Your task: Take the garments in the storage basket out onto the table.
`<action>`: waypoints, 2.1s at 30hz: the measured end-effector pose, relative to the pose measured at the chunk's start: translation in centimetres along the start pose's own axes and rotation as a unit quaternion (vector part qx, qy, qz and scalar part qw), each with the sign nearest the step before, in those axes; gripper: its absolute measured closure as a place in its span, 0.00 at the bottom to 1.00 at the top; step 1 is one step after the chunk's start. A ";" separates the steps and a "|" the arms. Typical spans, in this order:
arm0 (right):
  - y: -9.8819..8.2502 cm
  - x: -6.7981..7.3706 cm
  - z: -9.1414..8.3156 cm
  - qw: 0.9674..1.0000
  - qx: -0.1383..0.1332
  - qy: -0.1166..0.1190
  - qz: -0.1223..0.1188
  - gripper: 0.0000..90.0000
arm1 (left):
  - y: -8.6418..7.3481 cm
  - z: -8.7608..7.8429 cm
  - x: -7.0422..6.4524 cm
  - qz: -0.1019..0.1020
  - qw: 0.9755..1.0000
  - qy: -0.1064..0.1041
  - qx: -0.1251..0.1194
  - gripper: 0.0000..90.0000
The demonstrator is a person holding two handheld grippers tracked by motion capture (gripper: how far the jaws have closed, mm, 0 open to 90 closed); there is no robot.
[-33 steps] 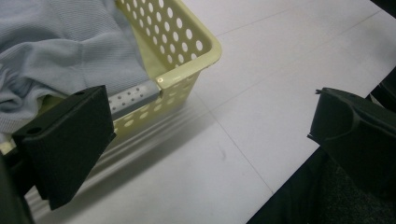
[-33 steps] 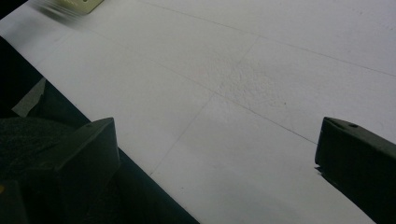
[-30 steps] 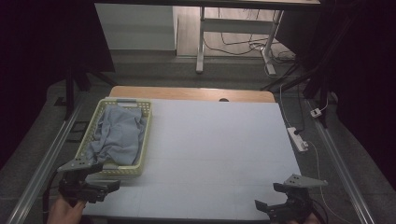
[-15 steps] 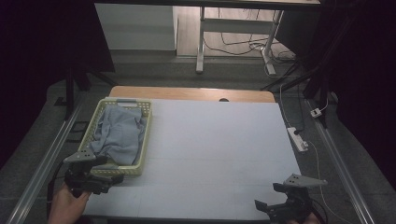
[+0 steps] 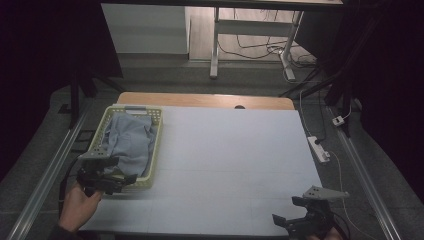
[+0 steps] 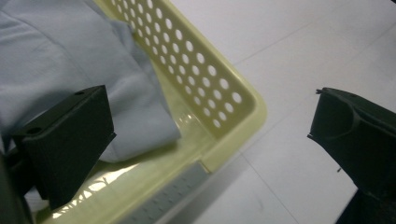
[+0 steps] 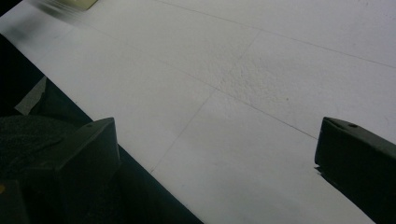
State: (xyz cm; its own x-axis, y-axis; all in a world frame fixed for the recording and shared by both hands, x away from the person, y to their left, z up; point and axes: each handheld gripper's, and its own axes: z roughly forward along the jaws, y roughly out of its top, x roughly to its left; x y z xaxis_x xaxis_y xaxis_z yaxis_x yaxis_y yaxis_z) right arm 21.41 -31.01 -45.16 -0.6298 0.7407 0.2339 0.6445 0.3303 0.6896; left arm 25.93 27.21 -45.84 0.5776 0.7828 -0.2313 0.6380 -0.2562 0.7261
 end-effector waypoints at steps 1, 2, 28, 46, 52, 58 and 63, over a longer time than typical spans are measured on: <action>0.0 0.0 0.0 1.000 0.001 0.000 0.000 0.00 | 0.1 0.1 0.1 0.000 1.000 0.001 -0.002 0.00; 0.0 0.0 0.0 1.000 0.001 0.000 0.000 0.00 | 0.2 0.2 0.3 -0.001 1.000 0.002 -0.002 0.00; 0.1 -0.1 0.2 1.000 0.011 0.005 0.003 0.00 | 4.0 2.9 4.6 -0.004 1.000 0.019 0.012 0.00; 0.1 -0.1 0.4 1.000 0.020 0.007 0.003 0.00 | 6.2 4.6 8.4 -0.027 0.999 0.038 0.023 0.00; 0.1 -0.1 0.4 1.000 0.021 0.007 0.002 0.00 | 7.4 5.3 9.7 -0.029 0.998 0.044 0.040 0.00; 0.1 -0.1 0.4 1.000 0.022 0.008 0.002 0.00 | 8.3 5.6 11.4 -0.048 0.996 0.051 0.046 0.00; 0.1 -0.1 0.5 1.000 0.023 0.009 0.002 0.00 | 8.9 5.9 13.0 -0.058 0.997 0.040 0.045 0.00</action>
State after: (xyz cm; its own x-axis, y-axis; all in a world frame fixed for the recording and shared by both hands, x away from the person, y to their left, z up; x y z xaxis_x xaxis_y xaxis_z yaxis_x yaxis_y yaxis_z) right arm 21.79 -30.80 -45.41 -0.6346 0.7317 0.2487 0.6657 0.3542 0.6568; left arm 42.17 31.77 -46.20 0.4571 0.8518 -0.2560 0.7431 -0.2076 0.6362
